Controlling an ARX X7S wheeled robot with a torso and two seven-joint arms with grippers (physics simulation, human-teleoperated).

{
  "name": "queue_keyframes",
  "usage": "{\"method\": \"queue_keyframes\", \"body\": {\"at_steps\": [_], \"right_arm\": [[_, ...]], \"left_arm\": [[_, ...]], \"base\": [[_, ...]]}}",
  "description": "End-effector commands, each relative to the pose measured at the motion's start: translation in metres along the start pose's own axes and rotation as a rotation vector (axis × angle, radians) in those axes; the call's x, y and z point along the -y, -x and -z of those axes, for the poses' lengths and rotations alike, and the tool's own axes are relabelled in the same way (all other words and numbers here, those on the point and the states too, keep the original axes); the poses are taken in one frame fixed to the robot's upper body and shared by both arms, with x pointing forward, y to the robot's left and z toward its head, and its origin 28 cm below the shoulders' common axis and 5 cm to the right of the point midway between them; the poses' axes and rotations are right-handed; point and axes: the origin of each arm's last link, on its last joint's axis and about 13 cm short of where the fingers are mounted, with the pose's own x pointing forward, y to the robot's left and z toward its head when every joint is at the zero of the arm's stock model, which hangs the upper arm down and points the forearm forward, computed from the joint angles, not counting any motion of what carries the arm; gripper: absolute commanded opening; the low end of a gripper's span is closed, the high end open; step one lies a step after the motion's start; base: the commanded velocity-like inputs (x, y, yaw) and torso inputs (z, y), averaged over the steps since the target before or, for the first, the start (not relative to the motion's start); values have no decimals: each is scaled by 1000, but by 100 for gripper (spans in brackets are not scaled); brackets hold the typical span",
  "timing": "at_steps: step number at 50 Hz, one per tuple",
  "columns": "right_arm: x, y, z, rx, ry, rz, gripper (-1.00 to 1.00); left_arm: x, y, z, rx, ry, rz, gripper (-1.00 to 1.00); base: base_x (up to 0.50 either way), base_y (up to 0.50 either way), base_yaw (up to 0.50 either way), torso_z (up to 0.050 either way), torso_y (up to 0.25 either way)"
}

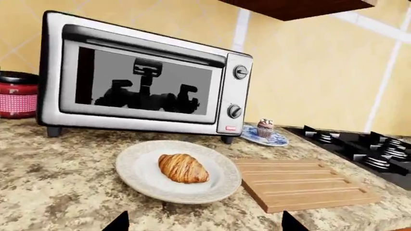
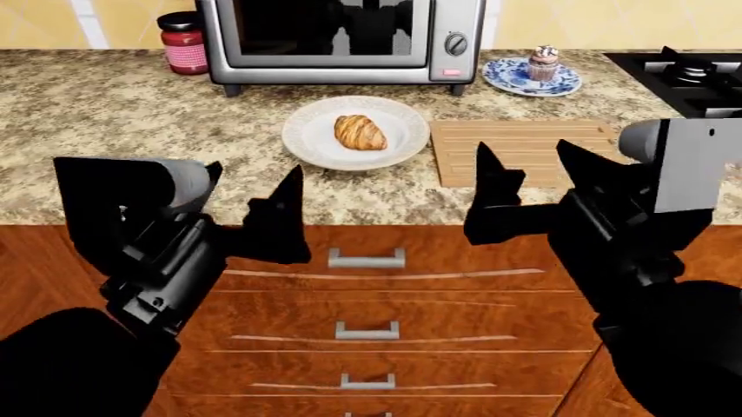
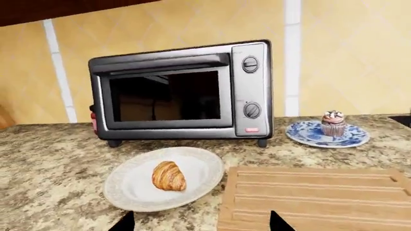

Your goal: From the different types of pastries on the counter, select a croissant and place it on the cutting board. Then retrieve a jar of jam from the cabinet and place it alongside the croissant on the cutting board.

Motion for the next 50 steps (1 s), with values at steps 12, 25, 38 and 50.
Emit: {"method": "queue_keyframes", "body": {"at_steps": [12,25,38,50], "right_arm": [[14,-2,-118,100,184,-119,100],[15,-3,-132,119,205,-114,100],[17,-2,-143,139,207,-118,100],[22,5,-148,132,206,-124,100]], "left_arm": [[-1,2,-106,39,-214,137,100],[-1,7,-126,54,-223,116,100],[1,5,-131,63,-225,127,100],[1,5,-133,65,-227,132,100]], "base": [[140,0,0,0,0],[169,0,0,0,0],[191,6,0,0,0],[196,16,0,0,0]]}}
